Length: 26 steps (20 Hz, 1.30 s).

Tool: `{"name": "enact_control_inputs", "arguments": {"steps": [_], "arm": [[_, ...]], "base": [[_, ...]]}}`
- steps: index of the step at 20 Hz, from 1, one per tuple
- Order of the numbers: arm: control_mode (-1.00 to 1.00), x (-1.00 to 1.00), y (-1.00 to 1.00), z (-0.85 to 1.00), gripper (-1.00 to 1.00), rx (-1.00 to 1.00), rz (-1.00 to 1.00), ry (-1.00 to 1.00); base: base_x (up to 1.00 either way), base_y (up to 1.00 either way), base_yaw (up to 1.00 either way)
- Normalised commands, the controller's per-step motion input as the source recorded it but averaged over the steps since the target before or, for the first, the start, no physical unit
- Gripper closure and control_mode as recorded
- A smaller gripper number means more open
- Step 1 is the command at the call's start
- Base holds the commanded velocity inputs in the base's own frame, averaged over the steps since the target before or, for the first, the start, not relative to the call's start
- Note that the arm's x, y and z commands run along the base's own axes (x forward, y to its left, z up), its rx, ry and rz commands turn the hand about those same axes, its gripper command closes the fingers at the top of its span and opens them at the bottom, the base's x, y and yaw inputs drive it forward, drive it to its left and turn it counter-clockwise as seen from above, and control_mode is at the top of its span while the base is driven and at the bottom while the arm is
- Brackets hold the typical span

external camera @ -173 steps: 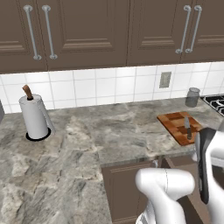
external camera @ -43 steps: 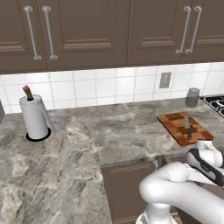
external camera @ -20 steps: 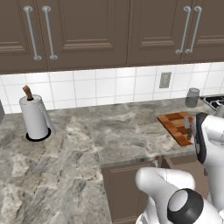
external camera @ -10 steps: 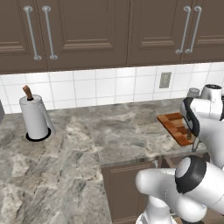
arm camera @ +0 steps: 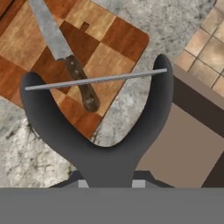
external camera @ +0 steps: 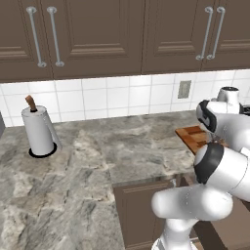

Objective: Open the drawer on the right and place the cutting tools on the cutting board.

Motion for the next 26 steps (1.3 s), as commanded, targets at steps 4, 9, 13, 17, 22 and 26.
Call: {"name": "enact_control_inputs", "arguments": {"steps": [4, 9, 13, 17, 22, 26], "arm": [[-1.00, 0.41, -0.01, -0.14, 1.00, 0.00, 0.00, 0.00], [-1.00, 0.42, -0.09, -0.24, 1.00, -0.02, 0.00, 0.00], [-1.00, 0.40, -0.11, -0.30, 1.00, -0.03, 0.00, 0.00], [-1.00, 0.42, -0.04, -0.27, 1.00, -0.02, 0.00, 0.00], [-1.00, 0.39, 0.00, -0.19, 1.00, 0.00, 0.00, 0.00], [-1.00, 0.36, -0.08, -0.16, 1.00, 0.00, 0.00, 0.00]], "base": [[0.00, 0.00, 0.00], [0.00, 0.00, 0.00], [0.00, 0.00, 0.00], [0.00, 0.00, 0.00], [0.00, 0.00, 0.00], [0.00, 0.00, 0.00]]}}
